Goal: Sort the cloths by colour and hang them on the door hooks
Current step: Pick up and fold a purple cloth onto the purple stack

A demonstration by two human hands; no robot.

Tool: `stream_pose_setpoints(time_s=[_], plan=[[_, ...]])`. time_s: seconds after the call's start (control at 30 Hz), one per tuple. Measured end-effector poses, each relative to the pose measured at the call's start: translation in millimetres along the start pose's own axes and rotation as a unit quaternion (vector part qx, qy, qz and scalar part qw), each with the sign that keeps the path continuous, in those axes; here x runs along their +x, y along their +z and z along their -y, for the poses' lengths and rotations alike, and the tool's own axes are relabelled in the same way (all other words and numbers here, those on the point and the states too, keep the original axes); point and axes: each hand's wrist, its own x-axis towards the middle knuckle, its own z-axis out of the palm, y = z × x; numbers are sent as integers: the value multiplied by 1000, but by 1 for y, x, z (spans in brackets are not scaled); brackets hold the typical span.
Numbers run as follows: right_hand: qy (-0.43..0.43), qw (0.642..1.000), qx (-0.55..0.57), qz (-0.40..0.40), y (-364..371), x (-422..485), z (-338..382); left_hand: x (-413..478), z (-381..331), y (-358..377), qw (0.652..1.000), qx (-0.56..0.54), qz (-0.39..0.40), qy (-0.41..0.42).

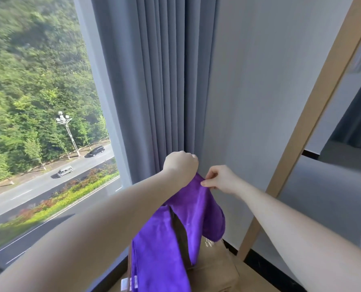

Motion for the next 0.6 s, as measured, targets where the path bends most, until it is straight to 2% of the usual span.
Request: stream_pose_setpoints(time_s=[0.23, 0.33, 0.43, 0.5, 0.57, 0.6], plan=[[-40, 999, -5, -21, -25, -2, 23, 5, 11, -33, 999, 29, -28, 16], [-59, 997, 6, -51, -40, -3, 30, 5, 14, -49, 999, 3, -42, 26], [-86, 993, 33, -75, -54, -3, 37, 12, 27, -62, 992, -116, -52, -9], [-107, 990, 39, -85, -61, -3, 43, 18, 36, -66, 969, -235, -63, -38], [-126, 987, 44, -88, -68, -3, 51, 20, 39, -74, 919, -384, -63, -64], [-134, 984, 63, -97, -71, -2, 54, 20, 39, -80, 876, -471, -58, -80]])
